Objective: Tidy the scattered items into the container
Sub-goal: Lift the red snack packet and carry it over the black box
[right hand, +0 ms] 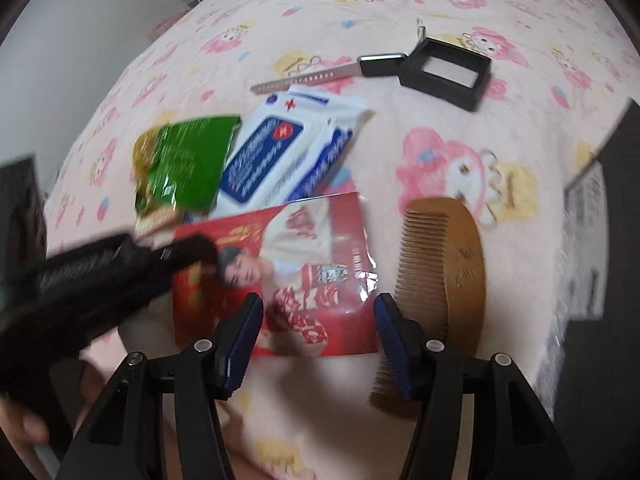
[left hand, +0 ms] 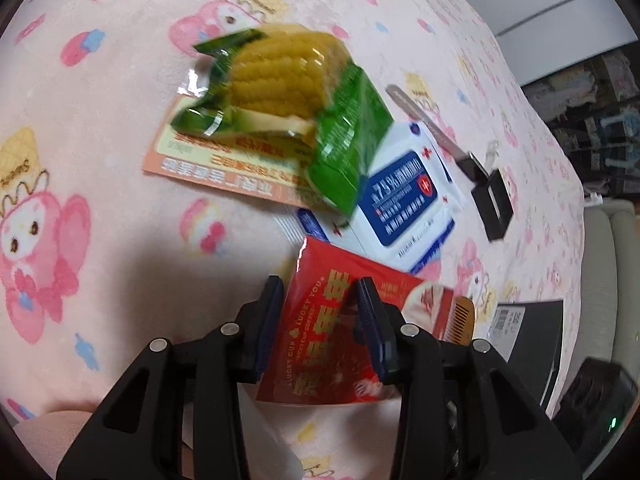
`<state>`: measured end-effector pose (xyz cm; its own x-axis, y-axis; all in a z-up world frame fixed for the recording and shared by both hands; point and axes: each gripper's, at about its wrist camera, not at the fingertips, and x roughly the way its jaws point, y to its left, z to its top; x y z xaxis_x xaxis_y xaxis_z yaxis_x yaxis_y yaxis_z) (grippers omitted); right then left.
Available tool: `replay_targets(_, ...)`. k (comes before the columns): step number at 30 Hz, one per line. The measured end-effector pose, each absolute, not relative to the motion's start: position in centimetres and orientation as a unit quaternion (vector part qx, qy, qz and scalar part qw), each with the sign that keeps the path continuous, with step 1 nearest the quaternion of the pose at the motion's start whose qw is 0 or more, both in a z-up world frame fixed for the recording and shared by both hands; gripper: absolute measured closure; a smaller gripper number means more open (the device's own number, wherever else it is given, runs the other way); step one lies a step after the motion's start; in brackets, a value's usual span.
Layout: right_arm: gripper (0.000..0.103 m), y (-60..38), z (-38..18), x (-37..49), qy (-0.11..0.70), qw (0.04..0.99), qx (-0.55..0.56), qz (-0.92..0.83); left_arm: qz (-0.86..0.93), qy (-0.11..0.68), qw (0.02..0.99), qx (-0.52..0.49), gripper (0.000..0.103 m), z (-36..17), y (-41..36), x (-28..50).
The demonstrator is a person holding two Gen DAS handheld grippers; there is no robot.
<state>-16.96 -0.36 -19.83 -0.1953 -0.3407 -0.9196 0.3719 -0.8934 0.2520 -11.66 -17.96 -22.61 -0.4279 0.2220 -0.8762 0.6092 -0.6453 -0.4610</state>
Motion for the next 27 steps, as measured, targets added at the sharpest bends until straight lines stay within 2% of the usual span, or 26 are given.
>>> replay_targets(12, 0.048, 2.0, -19.9, -17.1, -0.035, 0.204, 0.591, -0.779, -0.750, 0.367, 0.133, 0.535, 0.065, -22.5, -17.1, -12.1)
replay_targets(18, 0.048, 2.2, -20.4, -17.0, -0.067, 0.226, 0.599, -0.765, -0.744, 0.375, 0.122, 0.540, 0.059, -23.2, -17.2, -12.3)
replay_targets(27, 0.055, 3.8, -17.2, -15.0, -0.079, 0.221, 0.576, -0.783, -0.748, 0.402, 0.033, 0.528, 0.058, -21.3, -16.3, -11.0)
